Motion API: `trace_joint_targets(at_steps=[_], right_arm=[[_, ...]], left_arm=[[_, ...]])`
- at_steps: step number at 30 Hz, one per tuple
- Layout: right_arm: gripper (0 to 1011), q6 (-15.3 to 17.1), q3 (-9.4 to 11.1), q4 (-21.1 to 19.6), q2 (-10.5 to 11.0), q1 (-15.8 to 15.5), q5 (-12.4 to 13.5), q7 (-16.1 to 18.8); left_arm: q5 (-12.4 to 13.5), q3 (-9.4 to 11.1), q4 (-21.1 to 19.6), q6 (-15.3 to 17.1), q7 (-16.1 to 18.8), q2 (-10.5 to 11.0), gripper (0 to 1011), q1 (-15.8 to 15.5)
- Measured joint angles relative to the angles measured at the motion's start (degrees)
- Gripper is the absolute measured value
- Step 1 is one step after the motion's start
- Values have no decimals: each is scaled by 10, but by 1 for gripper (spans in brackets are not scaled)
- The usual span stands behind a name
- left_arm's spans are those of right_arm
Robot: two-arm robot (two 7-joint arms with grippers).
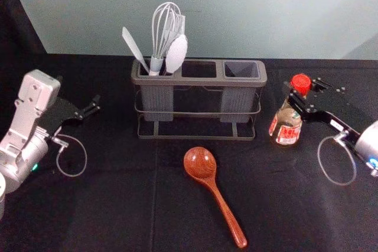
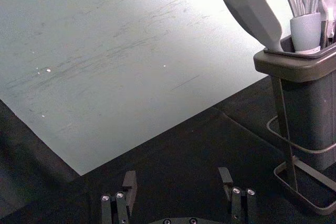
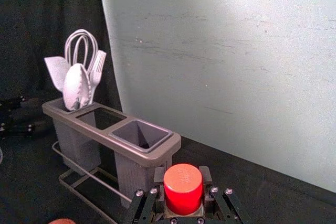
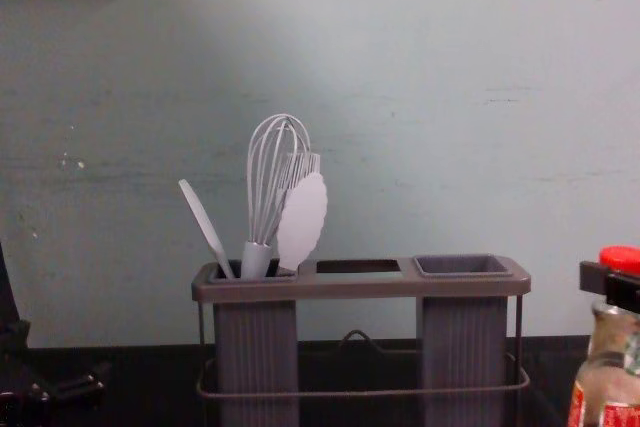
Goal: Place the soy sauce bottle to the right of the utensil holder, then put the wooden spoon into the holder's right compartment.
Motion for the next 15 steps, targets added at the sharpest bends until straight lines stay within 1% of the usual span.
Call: trace_joint_targets(at_steps=[5,15], right_arm=[[385,-1,-9,32,-16,26,-5,1],[385,-12,-16,67,-37,48,-7,3]], left_arm=[[0,0,0,0,0,0,1011,0],[0,0,0,0,0,0,1011,0]])
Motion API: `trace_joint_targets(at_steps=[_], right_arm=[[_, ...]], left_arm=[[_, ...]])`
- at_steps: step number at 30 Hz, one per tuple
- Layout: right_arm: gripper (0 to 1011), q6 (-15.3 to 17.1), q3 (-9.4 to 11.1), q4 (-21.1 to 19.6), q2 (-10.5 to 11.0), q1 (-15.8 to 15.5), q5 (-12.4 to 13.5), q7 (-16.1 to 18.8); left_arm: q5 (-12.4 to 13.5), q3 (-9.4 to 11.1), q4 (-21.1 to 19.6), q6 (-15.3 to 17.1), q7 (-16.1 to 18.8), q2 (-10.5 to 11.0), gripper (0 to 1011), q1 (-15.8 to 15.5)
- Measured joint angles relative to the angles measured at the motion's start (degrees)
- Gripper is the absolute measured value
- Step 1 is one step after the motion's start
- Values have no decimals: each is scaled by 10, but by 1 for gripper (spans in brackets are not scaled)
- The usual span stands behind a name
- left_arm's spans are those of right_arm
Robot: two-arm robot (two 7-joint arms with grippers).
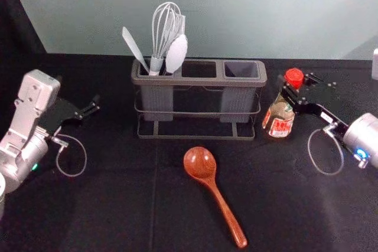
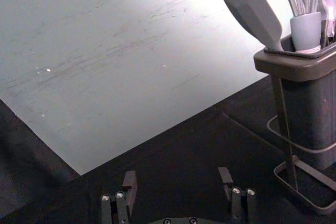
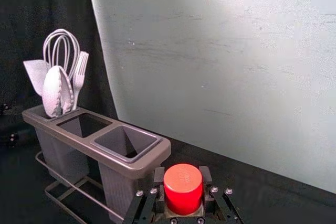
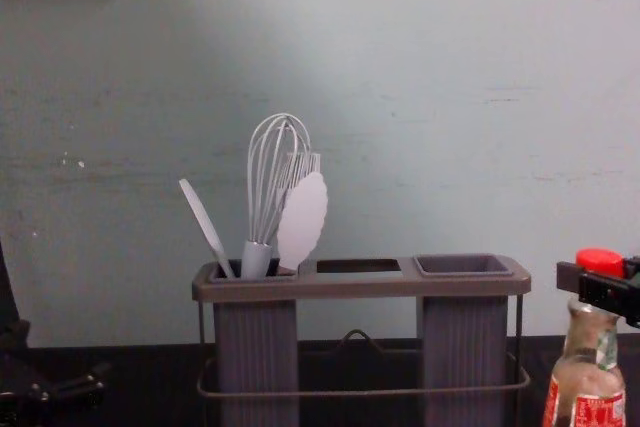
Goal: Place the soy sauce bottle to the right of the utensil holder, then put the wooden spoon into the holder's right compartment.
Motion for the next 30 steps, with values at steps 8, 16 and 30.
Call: trace_joint_targets(at_steps=[8,16,30], right_arm=[[385,-4,-2,4,-4,3,-7,0],[426,-7,-2,3,-9,-2,-16,-7],[866,-14,10,0,-14,-12,-13,-8]], left_arm=[[0,0,0,0,0,0,1011,0],[0,0,0,0,0,0,1011,0],[0,0,0,0,0,0,1011,0]])
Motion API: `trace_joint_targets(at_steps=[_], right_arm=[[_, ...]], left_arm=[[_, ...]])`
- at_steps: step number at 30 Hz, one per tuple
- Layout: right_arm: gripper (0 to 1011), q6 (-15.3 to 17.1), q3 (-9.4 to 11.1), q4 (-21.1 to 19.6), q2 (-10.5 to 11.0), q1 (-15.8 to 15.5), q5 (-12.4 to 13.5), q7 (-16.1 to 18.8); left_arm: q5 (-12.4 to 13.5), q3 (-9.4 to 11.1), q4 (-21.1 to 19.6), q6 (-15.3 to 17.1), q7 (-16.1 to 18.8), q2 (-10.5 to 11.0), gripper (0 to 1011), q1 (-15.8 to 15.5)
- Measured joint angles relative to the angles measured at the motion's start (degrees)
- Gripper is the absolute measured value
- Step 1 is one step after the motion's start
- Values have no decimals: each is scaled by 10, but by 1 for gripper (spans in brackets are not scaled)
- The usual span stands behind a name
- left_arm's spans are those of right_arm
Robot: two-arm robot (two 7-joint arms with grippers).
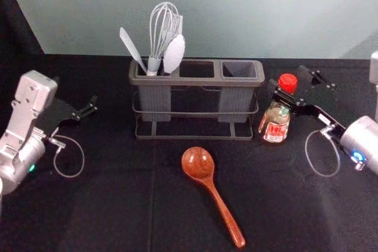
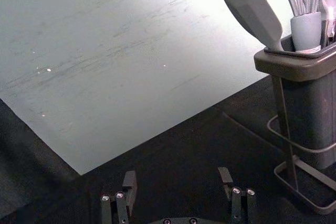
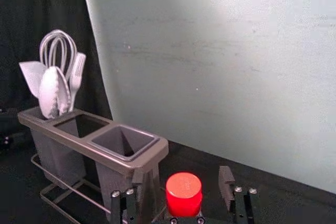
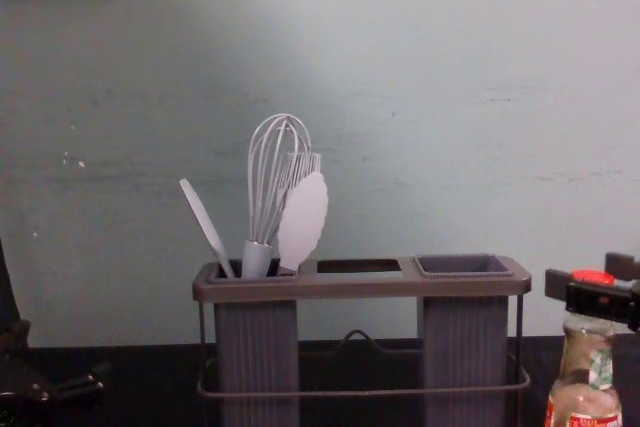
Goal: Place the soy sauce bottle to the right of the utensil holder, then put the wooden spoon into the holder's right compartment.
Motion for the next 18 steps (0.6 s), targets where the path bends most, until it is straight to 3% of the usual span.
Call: trace_joint_targets(at_steps=[3,6,8,11,18], right_arm=[[944,0,12,-28,6,-18,4,-5],[1002,2,30,-80,17,-58,9,-17],[1002,4,32,-89,19,-66,9,-19],[1002,6,40,-129,25,-106,9,-24],[1002,4,30,-185,26,-164,2,-26]], left_arm=[[0,0,0,0,0,0,1011,0],[0,0,0,0,0,0,1011,0],[0,0,0,0,0,0,1011,0],[0,0,0,0,0,0,1011,0],[0,0,0,0,0,0,1011,0]])
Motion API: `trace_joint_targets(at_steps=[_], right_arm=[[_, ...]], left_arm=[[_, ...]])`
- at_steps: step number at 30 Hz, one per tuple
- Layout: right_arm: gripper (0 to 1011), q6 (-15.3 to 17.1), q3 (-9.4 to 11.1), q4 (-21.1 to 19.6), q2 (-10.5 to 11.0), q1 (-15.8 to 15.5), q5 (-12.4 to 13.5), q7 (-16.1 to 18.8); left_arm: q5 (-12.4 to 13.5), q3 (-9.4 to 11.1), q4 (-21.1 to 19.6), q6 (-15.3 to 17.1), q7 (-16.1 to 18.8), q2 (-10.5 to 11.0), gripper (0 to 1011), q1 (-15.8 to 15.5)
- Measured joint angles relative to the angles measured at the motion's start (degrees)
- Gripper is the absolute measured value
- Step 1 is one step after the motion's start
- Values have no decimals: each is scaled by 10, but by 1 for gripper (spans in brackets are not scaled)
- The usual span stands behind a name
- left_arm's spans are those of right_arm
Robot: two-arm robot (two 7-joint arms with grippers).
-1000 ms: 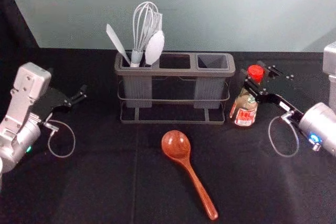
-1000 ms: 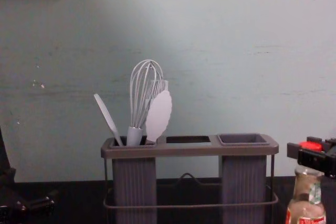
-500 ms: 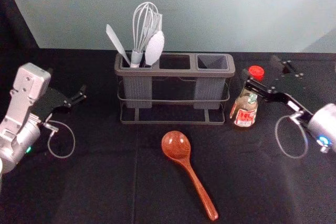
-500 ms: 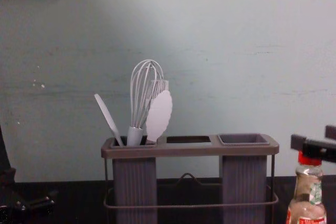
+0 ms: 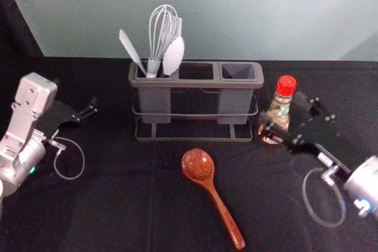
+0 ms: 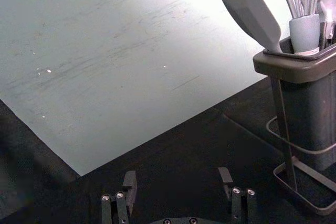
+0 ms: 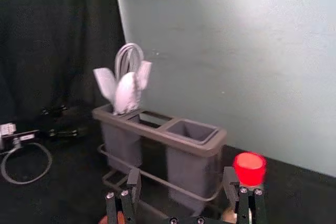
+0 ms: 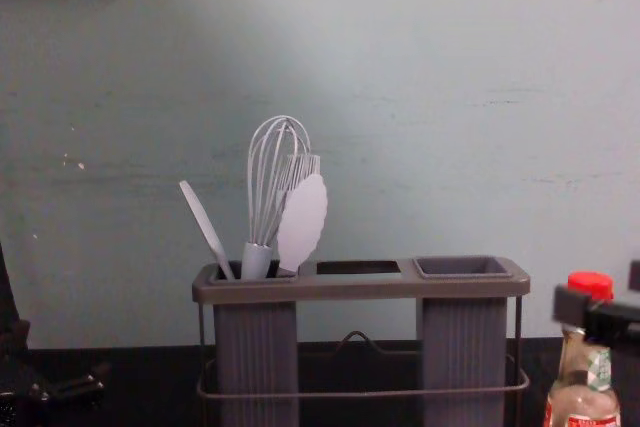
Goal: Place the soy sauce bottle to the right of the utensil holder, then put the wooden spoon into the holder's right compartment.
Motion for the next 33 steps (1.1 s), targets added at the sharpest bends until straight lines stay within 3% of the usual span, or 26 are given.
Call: trace_joint_targets(at_steps=[6,8,12,17,24,33], right_arm=[[1002,-3,-30,-7,-30,-16,-49,-41],[1002,-5,-50,7,-52,-12,-82,-63],[1002,-7,-66,28,-75,-1,-103,-76],[1002,-11,-95,73,-113,22,-149,-96],[1002,-14,-112,109,-133,36,-169,-87],[1002,-14,-111,105,-131,35,-168,-87]], left_arm=[[0,0,0,0,0,0,1011,0],[0,0,0,0,0,0,1011,0],[0,0,0,0,0,0,1011,0],[0,0,0,0,0,0,1011,0],[0,0,0,0,0,0,1011,0],[0,0,0,0,0,0,1011,0]])
